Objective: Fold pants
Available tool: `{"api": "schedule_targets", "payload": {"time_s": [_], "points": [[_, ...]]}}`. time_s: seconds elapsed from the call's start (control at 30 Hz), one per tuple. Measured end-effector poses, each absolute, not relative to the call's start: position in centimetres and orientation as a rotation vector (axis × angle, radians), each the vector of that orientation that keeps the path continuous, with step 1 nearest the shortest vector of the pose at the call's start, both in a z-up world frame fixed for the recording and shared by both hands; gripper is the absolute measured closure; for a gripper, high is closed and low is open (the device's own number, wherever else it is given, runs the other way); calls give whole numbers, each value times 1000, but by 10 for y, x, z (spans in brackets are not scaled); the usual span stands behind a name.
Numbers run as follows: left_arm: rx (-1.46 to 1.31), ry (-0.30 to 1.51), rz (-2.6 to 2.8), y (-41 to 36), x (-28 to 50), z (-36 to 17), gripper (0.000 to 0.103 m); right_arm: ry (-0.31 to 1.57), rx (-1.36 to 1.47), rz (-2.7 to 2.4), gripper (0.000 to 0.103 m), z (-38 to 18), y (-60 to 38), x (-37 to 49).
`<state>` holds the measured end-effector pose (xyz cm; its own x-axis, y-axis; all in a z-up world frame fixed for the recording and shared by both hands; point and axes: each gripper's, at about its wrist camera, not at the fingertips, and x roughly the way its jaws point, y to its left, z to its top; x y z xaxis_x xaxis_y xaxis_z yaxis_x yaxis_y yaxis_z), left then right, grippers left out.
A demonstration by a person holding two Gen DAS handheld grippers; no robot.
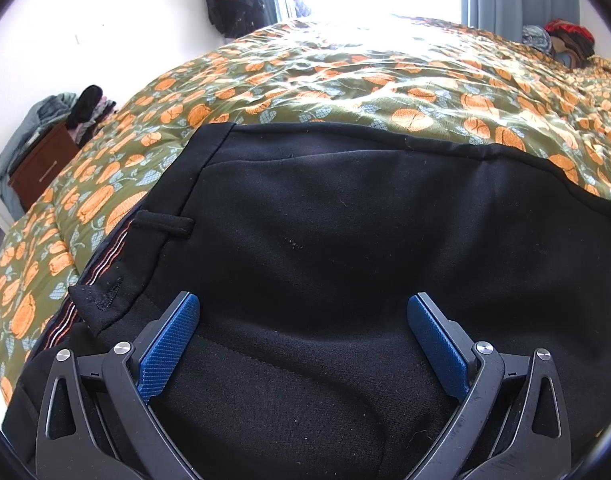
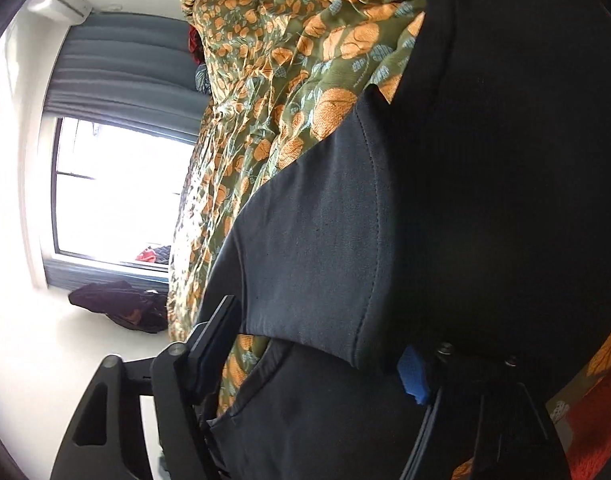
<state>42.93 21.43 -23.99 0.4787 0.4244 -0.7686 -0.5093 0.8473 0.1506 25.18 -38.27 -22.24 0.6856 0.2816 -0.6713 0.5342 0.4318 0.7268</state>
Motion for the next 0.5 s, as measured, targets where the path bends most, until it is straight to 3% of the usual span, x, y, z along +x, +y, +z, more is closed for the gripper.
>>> {"api": "schedule_targets", "payload": {"time_s": [0.07,0.2,0.3,0.37,0.5], "points": [[-107,907,569,214,430,-240,0,858,1056,-195,85,-223,-385,250],[-122,1002,571,215,437,-233,1,829,1006,-176,90,-213,-392,242],[-362,934,525,213,420,-194,10,764,918,-100,90,-180,-391,245],[-573,873,300,202,420,-176,6,724,841,-30,90,-153,-387,245],[-755,990,-31,158,474,-174,6,663,741,104,90,-108,-377,238]]}}
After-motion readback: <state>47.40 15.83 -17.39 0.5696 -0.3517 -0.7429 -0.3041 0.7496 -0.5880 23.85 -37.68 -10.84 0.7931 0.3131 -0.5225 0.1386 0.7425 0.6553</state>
